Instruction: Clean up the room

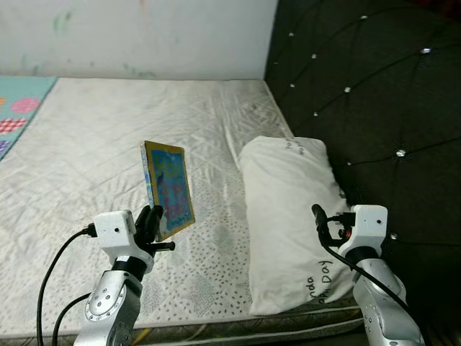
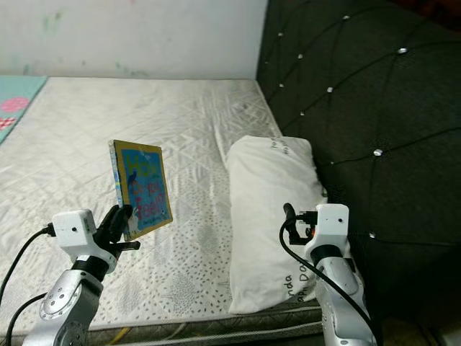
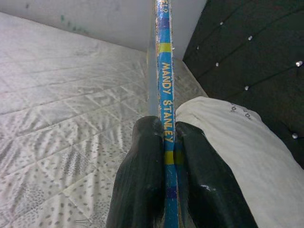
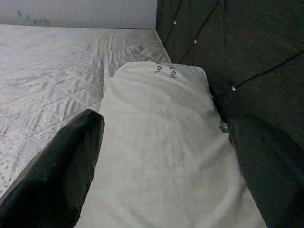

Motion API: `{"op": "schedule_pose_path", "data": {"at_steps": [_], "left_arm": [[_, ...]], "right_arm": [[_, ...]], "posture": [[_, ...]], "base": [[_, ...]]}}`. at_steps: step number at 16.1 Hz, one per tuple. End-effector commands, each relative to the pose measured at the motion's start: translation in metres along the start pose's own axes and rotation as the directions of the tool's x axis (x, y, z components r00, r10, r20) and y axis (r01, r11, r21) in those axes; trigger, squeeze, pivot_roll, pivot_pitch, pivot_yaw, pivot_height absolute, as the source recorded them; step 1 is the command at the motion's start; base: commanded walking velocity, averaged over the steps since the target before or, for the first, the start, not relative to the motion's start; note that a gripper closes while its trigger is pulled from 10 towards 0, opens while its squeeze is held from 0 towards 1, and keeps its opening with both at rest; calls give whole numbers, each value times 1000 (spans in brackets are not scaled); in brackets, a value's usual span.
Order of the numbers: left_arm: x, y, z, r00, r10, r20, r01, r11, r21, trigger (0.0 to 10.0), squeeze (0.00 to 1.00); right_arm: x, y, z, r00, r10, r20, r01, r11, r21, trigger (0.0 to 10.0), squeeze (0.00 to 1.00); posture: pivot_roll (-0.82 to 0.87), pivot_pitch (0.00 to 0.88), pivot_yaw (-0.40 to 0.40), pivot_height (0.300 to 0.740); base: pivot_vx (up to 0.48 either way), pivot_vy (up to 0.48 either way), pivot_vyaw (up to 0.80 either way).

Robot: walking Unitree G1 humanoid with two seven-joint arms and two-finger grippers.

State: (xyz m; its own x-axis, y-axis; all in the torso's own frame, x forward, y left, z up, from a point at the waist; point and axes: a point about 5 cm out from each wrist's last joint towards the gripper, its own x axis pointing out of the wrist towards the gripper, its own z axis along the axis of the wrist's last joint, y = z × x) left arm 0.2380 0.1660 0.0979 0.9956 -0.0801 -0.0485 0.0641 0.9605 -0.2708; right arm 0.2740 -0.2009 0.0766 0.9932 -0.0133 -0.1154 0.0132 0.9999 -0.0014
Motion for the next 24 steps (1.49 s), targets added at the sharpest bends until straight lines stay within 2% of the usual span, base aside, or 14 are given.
{"op": "schedule_pose_path", "data": {"at_steps": [1,7,9,16,20,22,24], "left_arm": [[3,-3,10,999,-17,52,16,1000,20,10000,0],[3,-4,9,999,-18,43,17,1000,21,10000,0],[0,-16,-7,993,-105,-56,103,994,-21,10000,0],[-1,-26,-9,973,-210,-94,203,976,-81,10000,0],[0,-25,-8,969,-227,-102,216,971,-107,10000,0],[2,-18,-6,972,-209,-109,188,966,-175,10000,0],[4,-14,-4,973,-203,-107,181,966,-182,10000,0]], "right_arm": [[2,-2,1,1000,-3,4,3,1000,1,10000,0],[2,-2,1,1000,-2,5,2,1000,2,10000,0],[5,1,1,1000,4,10,-4,1000,6,10000,0],[9,3,1,1000,-1,18,1,1000,15,10000,0],[11,3,2,1000,1,22,-2,1000,15,10000,0],[14,3,5,999,1,33,-1,1000,13,10000,0],[15,3,5,999,2,35,-3,1000,12,10000,0]], "posture": [[-78,0,-40,740],[-75,0,-40,740],[-71,0,-40,740],[-65,0,-31,740],[-57,0,-37,740],[-54,0,-42,740],[-53,0,-43,740]], "base": [[0,0,-569],[0,0,-71],[0,0,0],[0,0,0],[0,0,0],[0,0,0],[0,0,0]]}}
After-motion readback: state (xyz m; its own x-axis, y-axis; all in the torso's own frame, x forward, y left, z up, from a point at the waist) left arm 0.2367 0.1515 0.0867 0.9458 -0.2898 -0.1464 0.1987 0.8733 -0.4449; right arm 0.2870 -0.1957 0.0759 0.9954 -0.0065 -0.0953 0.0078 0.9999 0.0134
